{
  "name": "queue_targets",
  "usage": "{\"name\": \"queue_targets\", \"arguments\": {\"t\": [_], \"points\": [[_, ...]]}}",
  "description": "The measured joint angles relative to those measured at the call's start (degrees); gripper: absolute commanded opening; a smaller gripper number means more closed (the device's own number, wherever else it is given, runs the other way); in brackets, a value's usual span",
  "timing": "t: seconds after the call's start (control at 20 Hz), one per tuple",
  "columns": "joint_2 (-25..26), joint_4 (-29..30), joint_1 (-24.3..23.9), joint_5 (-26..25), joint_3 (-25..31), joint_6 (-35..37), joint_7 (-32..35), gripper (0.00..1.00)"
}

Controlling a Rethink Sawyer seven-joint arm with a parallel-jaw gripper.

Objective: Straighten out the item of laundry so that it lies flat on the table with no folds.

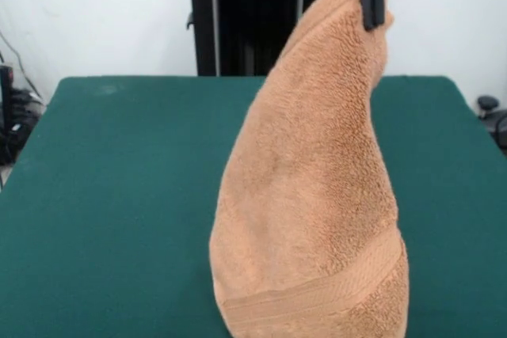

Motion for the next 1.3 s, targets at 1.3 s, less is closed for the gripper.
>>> {"name": "queue_targets", "arguments": {"t": [1.3], "points": [[10.44,11.8,-8.14,0.46,6.95,-5.24,0.0,0.0]]}}
